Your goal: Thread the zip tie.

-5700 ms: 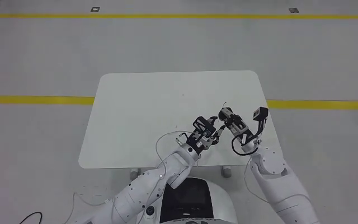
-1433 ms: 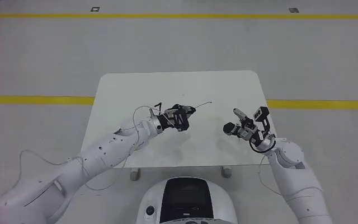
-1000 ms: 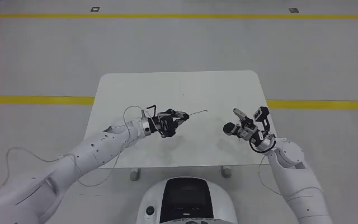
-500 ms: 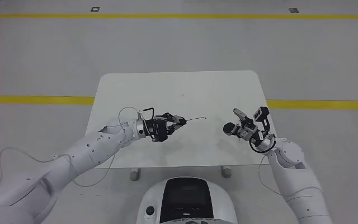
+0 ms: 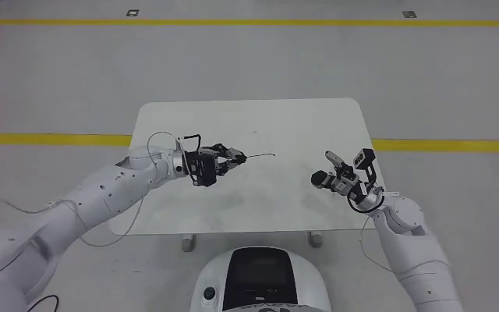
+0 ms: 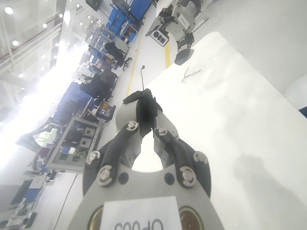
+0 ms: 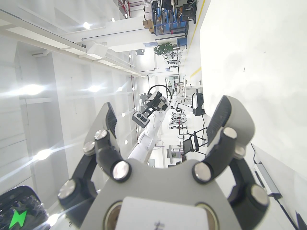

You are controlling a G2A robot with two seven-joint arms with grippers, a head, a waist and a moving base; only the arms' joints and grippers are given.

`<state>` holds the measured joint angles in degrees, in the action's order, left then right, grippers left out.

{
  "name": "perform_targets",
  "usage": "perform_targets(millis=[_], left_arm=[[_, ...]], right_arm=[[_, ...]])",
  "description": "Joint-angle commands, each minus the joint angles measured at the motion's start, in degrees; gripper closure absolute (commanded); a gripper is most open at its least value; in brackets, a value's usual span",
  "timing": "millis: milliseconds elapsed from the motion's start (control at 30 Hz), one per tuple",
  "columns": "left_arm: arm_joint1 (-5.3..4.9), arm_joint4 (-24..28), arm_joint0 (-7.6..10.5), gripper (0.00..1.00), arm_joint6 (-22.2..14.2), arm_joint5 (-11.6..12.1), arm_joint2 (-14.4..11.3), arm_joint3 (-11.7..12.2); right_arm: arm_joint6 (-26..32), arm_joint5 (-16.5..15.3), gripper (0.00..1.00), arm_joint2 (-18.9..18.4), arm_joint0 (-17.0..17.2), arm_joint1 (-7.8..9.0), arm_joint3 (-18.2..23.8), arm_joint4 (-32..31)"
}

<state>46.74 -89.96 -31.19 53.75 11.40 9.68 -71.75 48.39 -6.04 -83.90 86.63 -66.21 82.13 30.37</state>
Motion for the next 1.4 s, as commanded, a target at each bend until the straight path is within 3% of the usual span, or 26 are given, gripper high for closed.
perform_targets(millis=[0, 67, 133, 333, 433, 733, 867, 1000, 1100, 1233, 1367], left_arm=[[-1.15, 0.0, 0.46, 1.0, 3.5, 0.9, 0.1, -0.8], [-2.15, 0.0, 0.42, 1.0, 8.5, 1.7, 0.1, -0.5], [-2.8, 0.0, 0.51, 1.0, 10.5, 2.0, 0.1, -0.2], [-3.26, 0.0, -0.17, 1.0, 14.9, 2.3, 0.1, 0.7], [-2.92, 0.0, -0.28, 1.0, 11.5, 2.5, 0.1, 0.9], [-2.89, 0.0, -0.51, 1.0, 10.5, 2.1, 0.1, 0.7], [-2.7, 0.0, 0.37, 1.0, 6.7, -0.1, 0.1, -3.1], [-2.46, 0.0, 1.34, 1.0, 3.7, -0.6, 0.1, -5.9], [-1.97, 0.0, 1.71, 1.0, 1.4, 0.6, 0.1, -7.5], [-1.25, 0.0, 2.21, 1.0, -4.8, 2.9, 0.1, -9.4], [-0.66, 0.0, 2.21, 1.0, -8.6, 4.6, 0.1, -10.6]], right_arm=[[0.0, 0.0, 0.0, 0.0, 0.0, 0.0, 0.0, 0.0], [0.0, 0.0, 0.0, 0.0, 0.0, 0.0, 0.0, 0.0], [0.0, 0.0, 0.0, 0.0, 0.0, 0.0, 0.0, 0.0], [0.0, 0.0, 0.0, 0.0, 0.0, 0.0, 0.0, 0.0], [0.0, 0.0, 0.0, 0.0, 0.0, 0.0, 0.0, 0.0], [0.0, 0.0, 0.0, 0.0, 0.0, 0.0, 0.0, 0.0], [0.2, -0.5, 0.0, 0.2, 0.2, 0.0, 0.4, -0.1], [4.5, -2.1, 0.0, -0.2, -0.3, 0.21, -1.5, 1.5], [7.1, -2.3, 0.0, -0.4, -1.5, 0.34, -4.2, 2.7], [10.7, -2.0, 0.0, -0.1, -3.4, 0.44, -7.2, 4.0], [14.5, -2.3, 0.0, 0.7, -4.8, 0.51, -8.8, 4.7]])
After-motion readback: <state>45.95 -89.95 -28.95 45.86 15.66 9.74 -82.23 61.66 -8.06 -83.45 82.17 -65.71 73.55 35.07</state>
